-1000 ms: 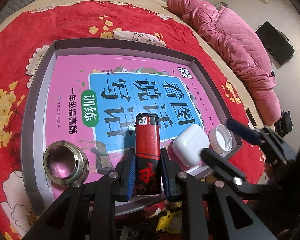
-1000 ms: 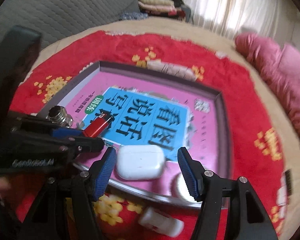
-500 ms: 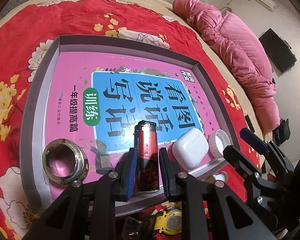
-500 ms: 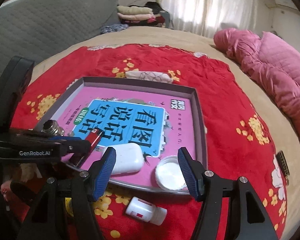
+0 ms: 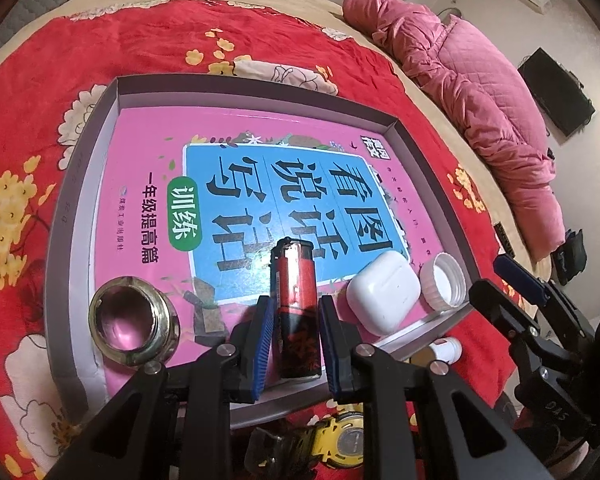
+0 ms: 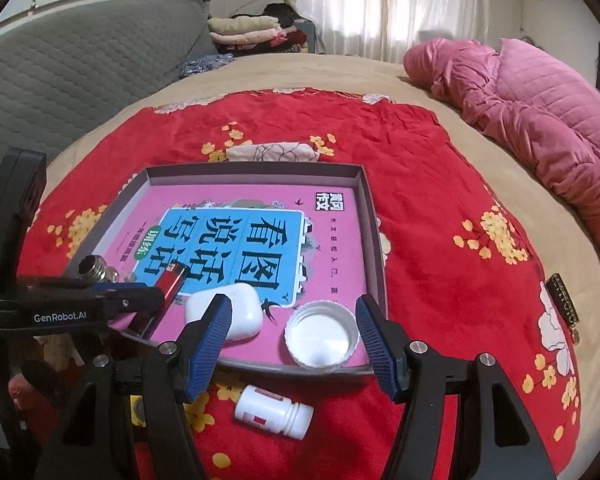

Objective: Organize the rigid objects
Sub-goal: 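Set the red lighter down in the box and open the left tool, then withdraw both tools from the box toward the black watch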

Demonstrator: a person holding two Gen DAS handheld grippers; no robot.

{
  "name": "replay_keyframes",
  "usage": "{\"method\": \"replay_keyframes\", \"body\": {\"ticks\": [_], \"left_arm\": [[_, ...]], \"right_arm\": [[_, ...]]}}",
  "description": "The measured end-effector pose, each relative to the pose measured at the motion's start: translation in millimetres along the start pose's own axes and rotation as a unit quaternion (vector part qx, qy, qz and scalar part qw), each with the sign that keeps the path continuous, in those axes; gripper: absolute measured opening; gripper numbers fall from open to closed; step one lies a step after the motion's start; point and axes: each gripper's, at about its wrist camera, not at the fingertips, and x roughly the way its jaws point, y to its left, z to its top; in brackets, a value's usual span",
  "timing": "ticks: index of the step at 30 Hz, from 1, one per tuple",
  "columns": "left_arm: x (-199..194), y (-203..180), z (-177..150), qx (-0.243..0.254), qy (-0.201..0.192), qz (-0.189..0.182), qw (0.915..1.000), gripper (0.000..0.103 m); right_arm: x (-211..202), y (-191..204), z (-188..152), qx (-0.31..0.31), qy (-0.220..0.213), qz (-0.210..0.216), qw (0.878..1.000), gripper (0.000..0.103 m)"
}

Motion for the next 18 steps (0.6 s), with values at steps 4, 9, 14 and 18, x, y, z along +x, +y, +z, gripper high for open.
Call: {"method": "replay_keyframes", "body": {"ticks": [4,9,14,18], "left_arm": [[-0.9,-2.6,-1.5,0.007,0.000,0.016,0.9998,0.023],[-2.7,-7.9,-4.6,0.020,-0.002,0.032,0.9993,0.023],[-3.7,-9.9,-6.2,0.026,-0.003,0.040,0.9989,0.023],[-5.2,-9.6,-6.2,0.024,-0.006,0.043,0.9988,0.023]], "right_arm": [[-2.2,-2.1,-3.3,0.005,0.002,-0.001,1.000,0.067],[-5.5,-2.4,-6.3,0.008,0.004,0.004,1.000,0.071],[-9.9,-3.6,-10.1,0.008,0.005,0.004,1.000,0.071],[-11.5,-6.6,-12.5,0.012,0.007,0.004,1.000,0.071]]}}
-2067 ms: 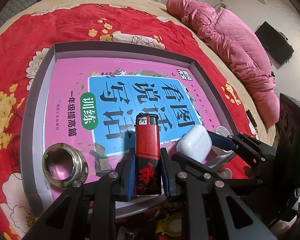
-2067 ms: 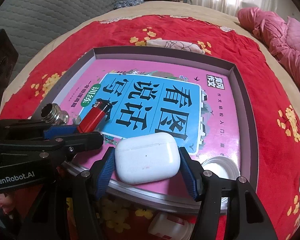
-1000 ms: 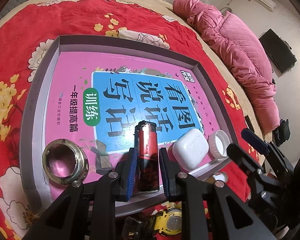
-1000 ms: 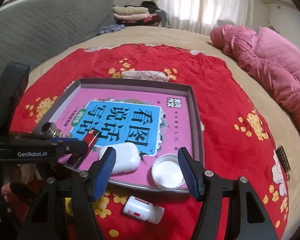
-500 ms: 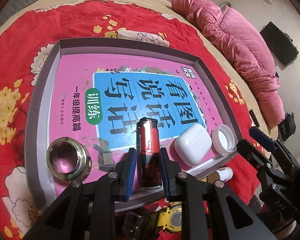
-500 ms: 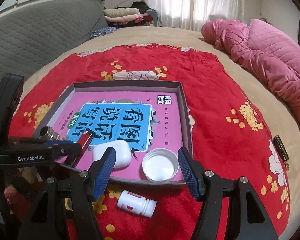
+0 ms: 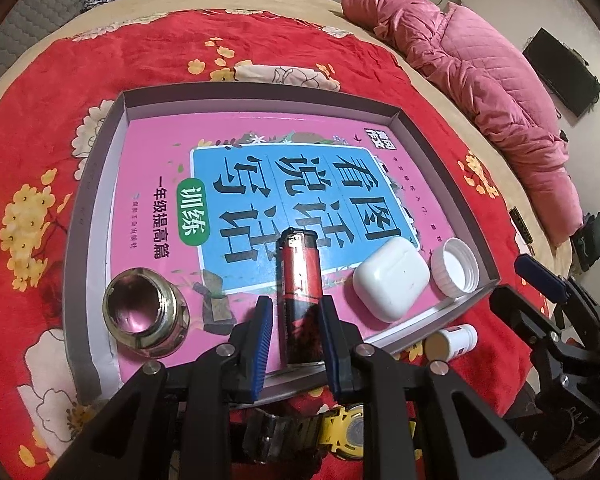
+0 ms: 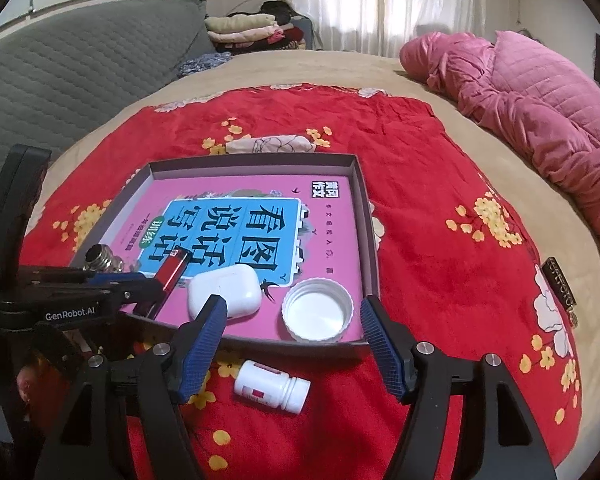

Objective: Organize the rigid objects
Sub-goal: 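Withdraw both tools from the box toward the black watch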

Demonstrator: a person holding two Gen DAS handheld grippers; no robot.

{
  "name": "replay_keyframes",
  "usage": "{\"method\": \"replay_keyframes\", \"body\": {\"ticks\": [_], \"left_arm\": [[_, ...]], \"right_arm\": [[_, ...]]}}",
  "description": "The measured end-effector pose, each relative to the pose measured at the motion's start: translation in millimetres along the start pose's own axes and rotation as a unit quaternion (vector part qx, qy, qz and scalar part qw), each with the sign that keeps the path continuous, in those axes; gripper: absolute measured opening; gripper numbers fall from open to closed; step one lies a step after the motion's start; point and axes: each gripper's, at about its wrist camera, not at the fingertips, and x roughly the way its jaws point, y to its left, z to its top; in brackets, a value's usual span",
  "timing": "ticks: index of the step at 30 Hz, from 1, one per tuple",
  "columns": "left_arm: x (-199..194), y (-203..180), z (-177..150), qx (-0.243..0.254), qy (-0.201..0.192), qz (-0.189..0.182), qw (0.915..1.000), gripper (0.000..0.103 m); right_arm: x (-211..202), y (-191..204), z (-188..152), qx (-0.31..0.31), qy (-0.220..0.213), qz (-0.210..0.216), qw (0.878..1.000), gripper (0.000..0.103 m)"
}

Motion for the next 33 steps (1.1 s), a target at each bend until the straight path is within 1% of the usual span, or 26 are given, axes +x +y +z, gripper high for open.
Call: {"method": "replay_keyframes", "body": {"ticks": [7,11,13,14,15,17,20,26,33], "left_arm": [[-4.1,2.1,1.5,-0.001,-0.008,-0.006,0.9999,0.023],[-7.9,0.4,2.5,0.002,-0.018,-0.013,0.9997,0.023],[-9.1,0.1,3.5,0.000,-0.020,-0.016,0.9997,0.023],[-9.4,0.1,3.9,0.001,-0.021,-0.017,0.9996,0.026],[-10.0,-0.3,3.9,0.002,-0.022,-0.017,0.9996,0.032],[-10.1,-1.4,4.6,0.005,-0.024,-0.015,0.9996,0.040],[-11.1,-2.7,4.4,0.009,-0.027,-0.011,0.9995,0.040],[-16.1,-5.5,4.4,0.015,-0.034,-0.008,0.9993,0.041],[-28.0,-13.5,-2.2,0.027,-0.047,0.000,0.9985,0.041]], "right_arm": [[1.0,-0.6,-1.1,-0.002,0.003,-0.008,1.000,0.071],[-0.3,13.9,-0.4,-0.052,-0.005,-0.035,0.998,0.072],[-0.1,18.7,-1.1,-0.062,-0.005,-0.028,0.998,0.072],[0.3,19.9,-1.2,-0.063,-0.004,-0.025,0.998,0.072],[0.6,21.0,-1.5,-0.064,-0.003,-0.023,0.998,0.073],[1.2,22.6,-1.8,-0.067,-0.002,-0.024,0.997,0.073],[0.0,24.2,-1.5,-0.076,-0.004,-0.032,0.997,0.073],[-4.1,21.9,-0.8,-0.070,-0.006,-0.033,0.997,0.073],[-8.9,22.2,-2.0,-0.068,-0.011,-0.024,0.997,0.073]]}}
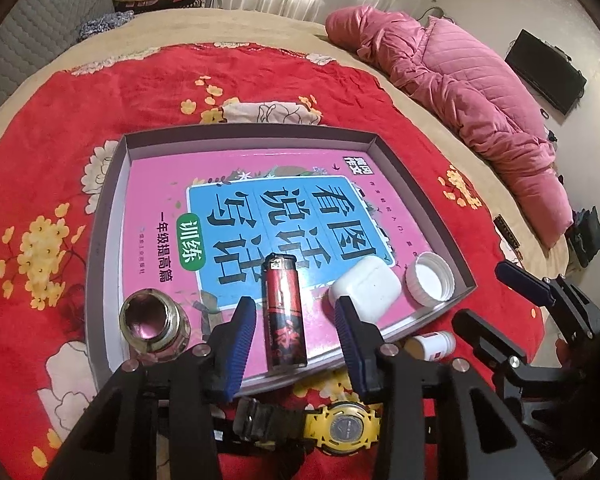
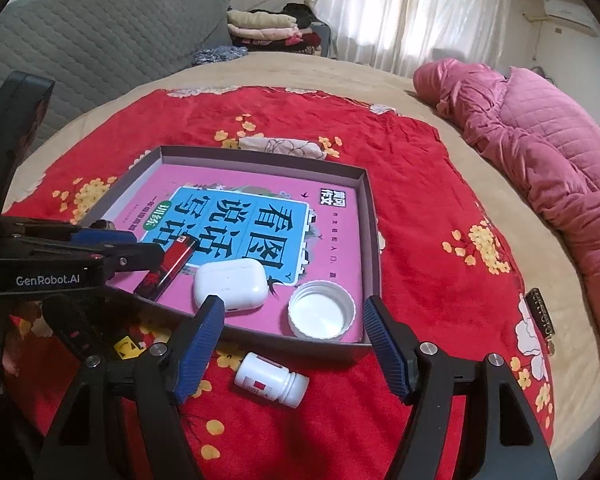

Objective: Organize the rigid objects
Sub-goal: 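Withdraw both tools from the box toward the black watch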

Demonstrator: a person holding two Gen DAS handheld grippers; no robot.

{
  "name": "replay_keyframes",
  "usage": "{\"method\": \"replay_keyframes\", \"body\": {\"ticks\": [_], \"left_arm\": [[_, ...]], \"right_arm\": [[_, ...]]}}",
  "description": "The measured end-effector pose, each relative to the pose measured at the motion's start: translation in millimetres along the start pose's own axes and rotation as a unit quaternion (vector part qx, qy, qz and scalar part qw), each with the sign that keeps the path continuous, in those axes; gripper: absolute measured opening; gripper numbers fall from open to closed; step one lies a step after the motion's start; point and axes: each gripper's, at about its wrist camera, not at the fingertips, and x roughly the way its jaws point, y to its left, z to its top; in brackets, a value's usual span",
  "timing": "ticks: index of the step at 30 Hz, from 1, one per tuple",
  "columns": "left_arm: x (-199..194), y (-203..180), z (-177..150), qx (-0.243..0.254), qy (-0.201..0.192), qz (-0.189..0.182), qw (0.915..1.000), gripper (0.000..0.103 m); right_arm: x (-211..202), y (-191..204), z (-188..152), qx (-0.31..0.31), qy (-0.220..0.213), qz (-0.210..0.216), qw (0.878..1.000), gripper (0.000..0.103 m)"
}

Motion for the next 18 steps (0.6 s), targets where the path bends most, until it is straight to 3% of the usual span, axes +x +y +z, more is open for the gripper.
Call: {"method": "replay_keyframes", "body": {"ticks": [11,18], "left_arm": [[-33.4,6.7,-8.7,-0.025,-0.039,-0.007,0.9989,0.041],[-60.7,19.6,-7.5,-0.042,-0.074,0.012,0.9963,0.042]], "right_arm": [[-12.9,-6.1,-1.4,0.018,-0.015,0.011,1.000,0.074],[-22.3,-14.2,-5.8,0.035,-0.019,0.014,0.999,0.074]]}}
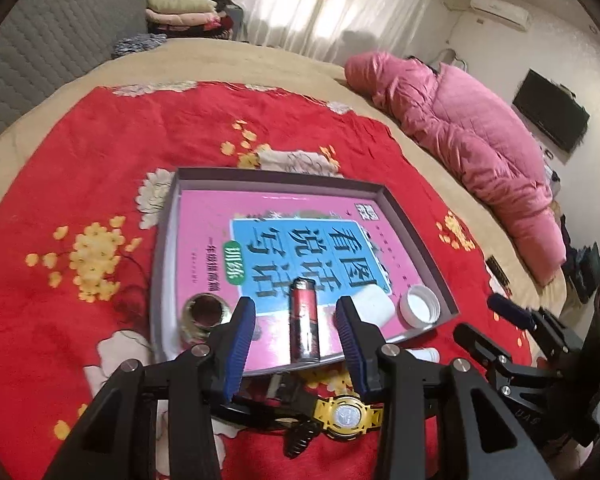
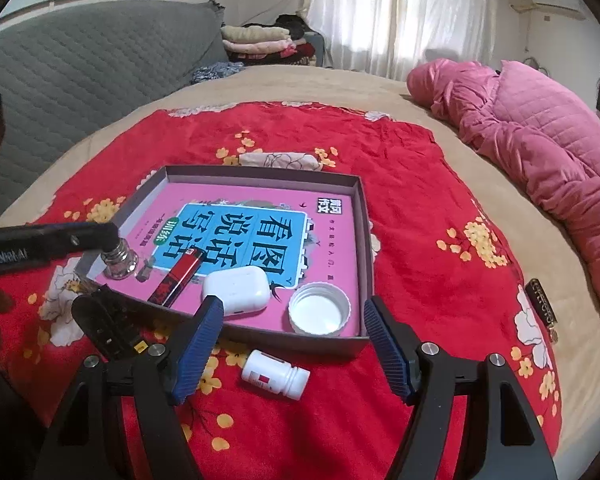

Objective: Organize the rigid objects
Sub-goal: 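Withdraw both tools from the box toward the black watch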

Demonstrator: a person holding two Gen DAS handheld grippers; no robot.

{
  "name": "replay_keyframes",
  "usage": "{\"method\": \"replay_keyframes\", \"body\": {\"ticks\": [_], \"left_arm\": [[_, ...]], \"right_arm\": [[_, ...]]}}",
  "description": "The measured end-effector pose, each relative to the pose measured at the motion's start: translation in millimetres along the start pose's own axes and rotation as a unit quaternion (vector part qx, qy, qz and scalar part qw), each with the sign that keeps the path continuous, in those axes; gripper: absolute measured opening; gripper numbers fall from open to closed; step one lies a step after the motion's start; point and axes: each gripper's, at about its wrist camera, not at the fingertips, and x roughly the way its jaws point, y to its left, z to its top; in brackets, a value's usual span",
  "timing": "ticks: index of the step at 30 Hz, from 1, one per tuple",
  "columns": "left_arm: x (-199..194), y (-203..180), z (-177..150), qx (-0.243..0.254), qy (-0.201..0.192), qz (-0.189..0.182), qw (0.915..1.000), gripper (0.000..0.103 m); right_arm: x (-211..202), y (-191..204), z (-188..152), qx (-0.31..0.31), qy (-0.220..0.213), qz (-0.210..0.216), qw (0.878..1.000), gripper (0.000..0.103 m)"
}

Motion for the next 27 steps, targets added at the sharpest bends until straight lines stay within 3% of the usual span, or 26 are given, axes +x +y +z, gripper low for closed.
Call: {"method": "replay_keyframes", "body": {"ticks": [27], "left_arm": [[-42.2,10.2,-35.5,-0.026,-0.001,0.057,0.9980,0.042]], "right_arm": [[-38.5,-11.7,-7.0,0.028,-0.040,0.029,0.998,0.075]]}}
